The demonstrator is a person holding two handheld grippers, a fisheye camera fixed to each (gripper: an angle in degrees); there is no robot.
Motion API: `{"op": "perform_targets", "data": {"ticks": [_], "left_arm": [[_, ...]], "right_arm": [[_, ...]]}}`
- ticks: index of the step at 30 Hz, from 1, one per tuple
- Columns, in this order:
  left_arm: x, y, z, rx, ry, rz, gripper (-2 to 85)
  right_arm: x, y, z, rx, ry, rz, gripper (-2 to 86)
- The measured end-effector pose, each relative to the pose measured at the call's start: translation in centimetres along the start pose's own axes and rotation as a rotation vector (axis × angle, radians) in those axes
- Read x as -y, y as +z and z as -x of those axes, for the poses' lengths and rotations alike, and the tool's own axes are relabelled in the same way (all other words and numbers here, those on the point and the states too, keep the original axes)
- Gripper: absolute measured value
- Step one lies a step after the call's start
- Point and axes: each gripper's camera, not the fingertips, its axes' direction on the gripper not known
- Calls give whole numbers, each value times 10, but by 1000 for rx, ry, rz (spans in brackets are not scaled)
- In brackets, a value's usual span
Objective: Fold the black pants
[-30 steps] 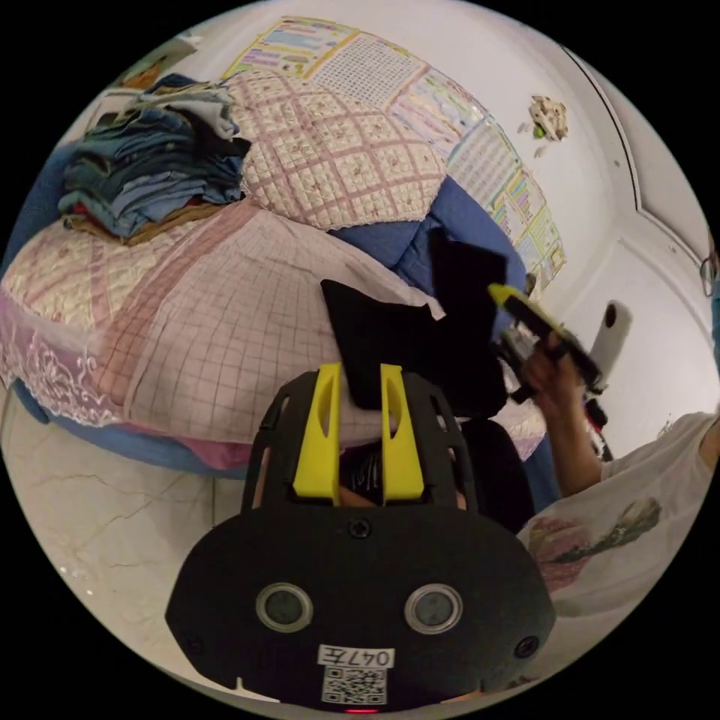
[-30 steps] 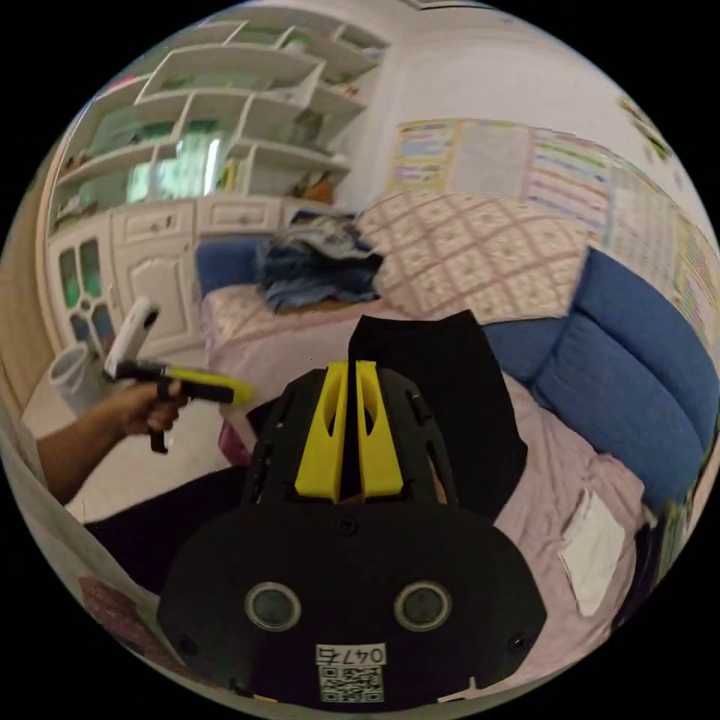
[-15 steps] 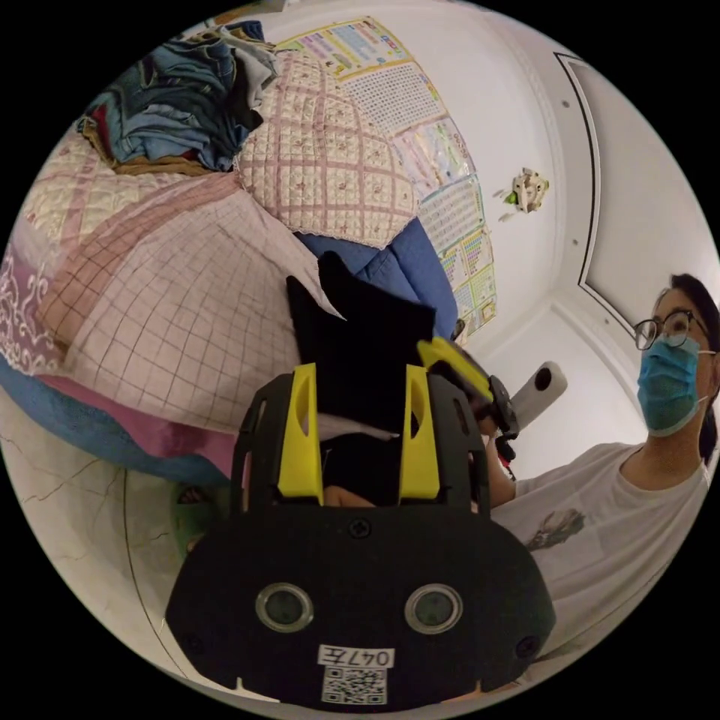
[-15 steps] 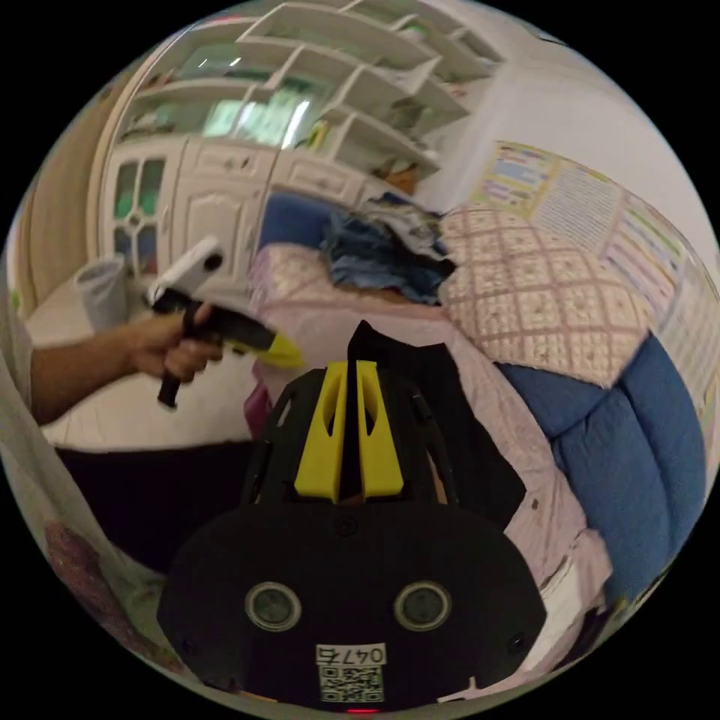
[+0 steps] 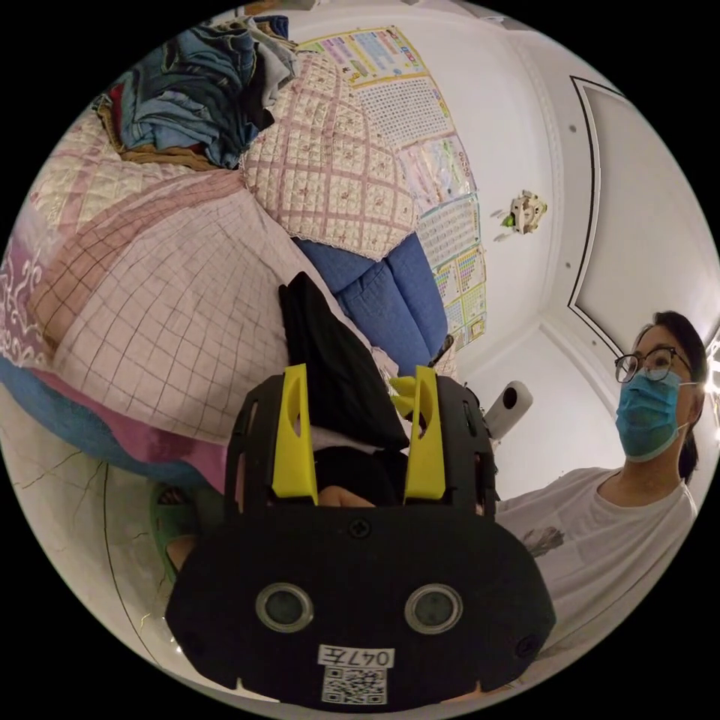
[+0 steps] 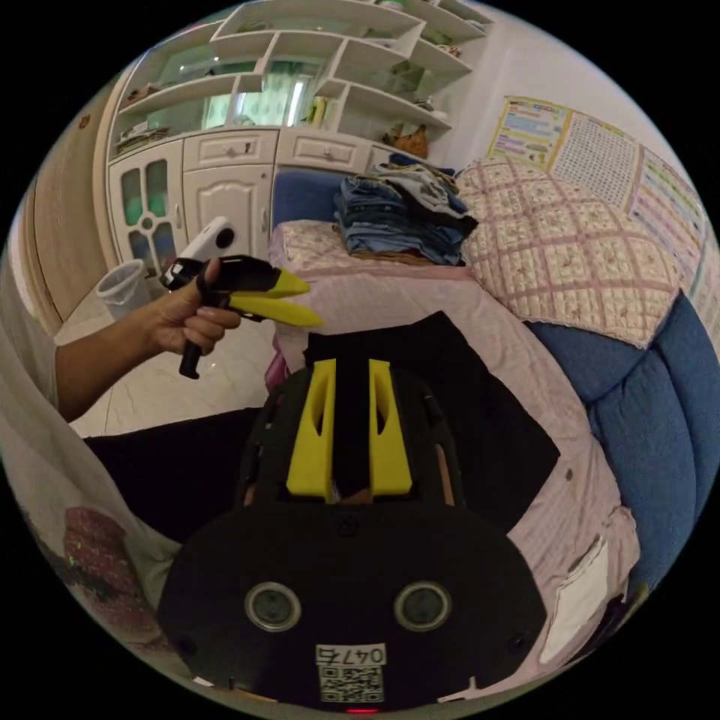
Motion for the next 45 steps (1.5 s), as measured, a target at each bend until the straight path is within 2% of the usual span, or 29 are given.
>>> {"op": "perform_targets", "data": {"ticks": [2,7,10,14,18,22,24,28,29,32,39,42,45], "left_arm": [[1,-1,13,3,-4,-5,186],[2,6,52,37,-26,9,185],[-1,19,82,12,-47,13,185],[-11,49,125,14,-79,23,185],[-21,81,164,24,-109,30,185],[-40,124,205,114,-123,76,181],[-50,142,218,163,-105,90,173],[-76,185,260,255,-79,126,140],[-84,196,273,267,-76,131,137],[-109,221,303,292,-85,125,132],[-174,286,356,429,-21,161,119],[-207,309,386,446,-17,146,101],[-243,324,413,439,7,104,63]], "right_arm": [[9,20,-1,36,-24,37,36],[3,66,-6,-38,-81,158,18],[-14,67,-21,-50,-50,110,5],[-55,66,-54,36,82,-33,2],[-94,114,-52,91,-9,143,13],[-168,93,-61,118,-27,12,25],[-212,78,-77,76,39,-37,25],[-343,60,-156,-123,473,-79,32],[-385,63,-185,-121,613,-76,43],[-475,85,-238,-32,814,-61,70],[-625,184,-281,151,1005,-7,67],[-683,217,-275,270,1032,-58,44],[-727,236,-253,250,1008,-58,14]]}}
